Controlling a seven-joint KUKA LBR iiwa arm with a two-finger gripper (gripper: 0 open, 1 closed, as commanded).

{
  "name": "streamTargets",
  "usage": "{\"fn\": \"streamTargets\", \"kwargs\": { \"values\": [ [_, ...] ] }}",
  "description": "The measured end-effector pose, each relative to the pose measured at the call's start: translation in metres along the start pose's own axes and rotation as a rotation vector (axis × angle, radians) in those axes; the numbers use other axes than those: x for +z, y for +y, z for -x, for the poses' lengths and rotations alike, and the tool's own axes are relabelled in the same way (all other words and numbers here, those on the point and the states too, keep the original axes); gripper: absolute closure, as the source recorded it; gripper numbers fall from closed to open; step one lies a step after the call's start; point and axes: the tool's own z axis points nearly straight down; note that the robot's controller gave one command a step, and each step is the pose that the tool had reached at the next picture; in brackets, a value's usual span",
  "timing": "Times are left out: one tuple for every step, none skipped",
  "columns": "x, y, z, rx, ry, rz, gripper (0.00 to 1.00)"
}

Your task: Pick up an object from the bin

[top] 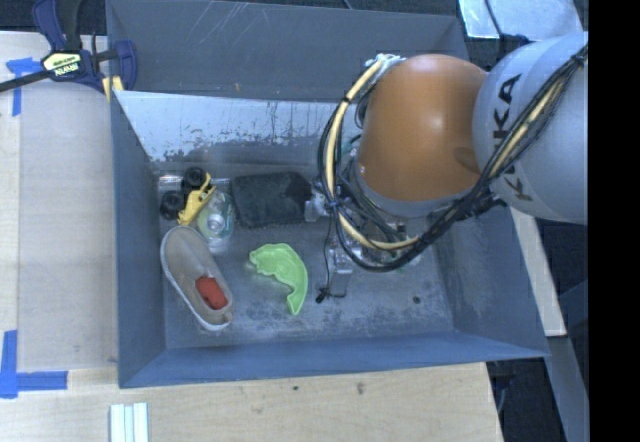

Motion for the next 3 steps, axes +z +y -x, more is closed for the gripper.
{"fn": "streamTargets", "kwargs": {
  "values": [
    [0.036,0.009,0.003,-0.042,-0.011,0.001,0.0],
    [0.099,0.017,0.0,-0.022,-0.006,0.001,0.0],
    [0.14,0.035,0.008,0.033,-0.016,0.003,1.0]
  ]
}}
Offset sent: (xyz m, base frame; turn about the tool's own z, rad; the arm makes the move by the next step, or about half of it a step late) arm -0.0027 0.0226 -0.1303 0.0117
